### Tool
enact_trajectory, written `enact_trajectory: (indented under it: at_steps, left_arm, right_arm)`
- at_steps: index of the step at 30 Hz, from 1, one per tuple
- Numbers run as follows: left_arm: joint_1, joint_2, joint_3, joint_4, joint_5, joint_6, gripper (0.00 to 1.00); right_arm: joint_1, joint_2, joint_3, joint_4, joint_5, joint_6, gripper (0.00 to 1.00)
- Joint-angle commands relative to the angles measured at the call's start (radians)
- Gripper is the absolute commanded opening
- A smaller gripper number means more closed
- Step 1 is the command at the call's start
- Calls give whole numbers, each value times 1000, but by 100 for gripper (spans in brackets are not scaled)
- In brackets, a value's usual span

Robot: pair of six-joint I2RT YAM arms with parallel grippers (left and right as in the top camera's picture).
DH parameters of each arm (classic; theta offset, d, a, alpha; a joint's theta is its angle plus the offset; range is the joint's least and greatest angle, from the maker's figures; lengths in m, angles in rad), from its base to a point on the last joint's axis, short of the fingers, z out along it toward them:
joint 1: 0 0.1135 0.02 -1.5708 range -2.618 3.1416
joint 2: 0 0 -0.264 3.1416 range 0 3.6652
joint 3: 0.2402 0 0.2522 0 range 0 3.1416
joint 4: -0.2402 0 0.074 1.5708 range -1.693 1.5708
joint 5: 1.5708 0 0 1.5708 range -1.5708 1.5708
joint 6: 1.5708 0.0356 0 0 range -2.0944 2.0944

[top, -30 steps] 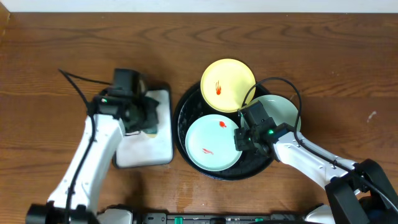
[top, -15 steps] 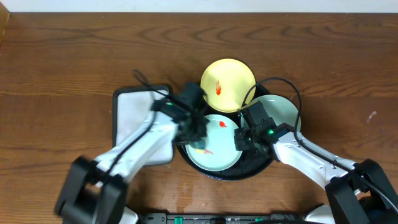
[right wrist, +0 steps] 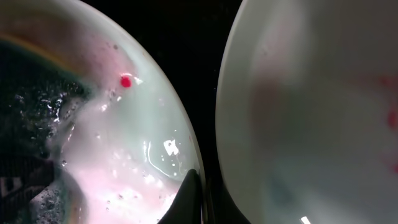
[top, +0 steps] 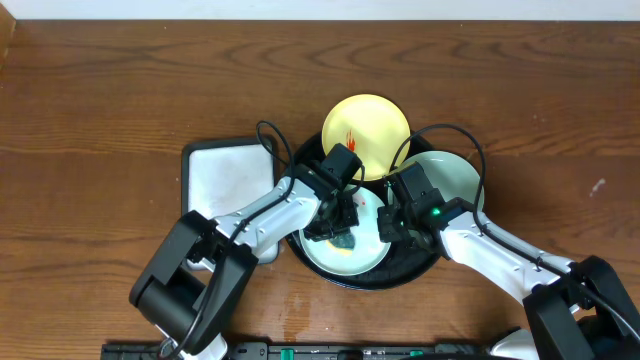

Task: Clean dirty plates on tray and stack at the side
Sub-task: 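Carry the sponge with the left gripper onto the held plate, then scrub the plate surface with the sponge in the left gripper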

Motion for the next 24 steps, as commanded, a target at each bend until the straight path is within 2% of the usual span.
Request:
enact_trajectory:
  at_steps: [1, 5, 8, 10, 11, 13, 24]
  left_arm:
    - [29, 72, -10, -109, -87, -20, 7]
    - [105, 72, 34, -229, -237, -19, 7]
    - [132, 72, 58, -227, -240, -14, 8]
    - [132, 72, 60, -163, -182, 22, 7]
    - [119, 74, 60, -81, -107, 76, 7]
    - [96, 76, 60, -17, -59, 84, 7]
    - [-64, 174, 60, 130, 103, 79, 8]
  right_arm:
    - [-6, 8, -5, -32, 23, -21, 1]
    - [-7, 8, -5, -43, 24, -21, 1]
    - [-7, 8, -5, -43, 24, -21, 1]
    - [-7, 8, -5, -46, 24, -21, 1]
    - [-7, 8, -5, -49, 24, -21, 1]
    - [-7, 8, -5, -49, 24, -21, 1]
    - [-7, 8, -5, -53, 24, -21, 1]
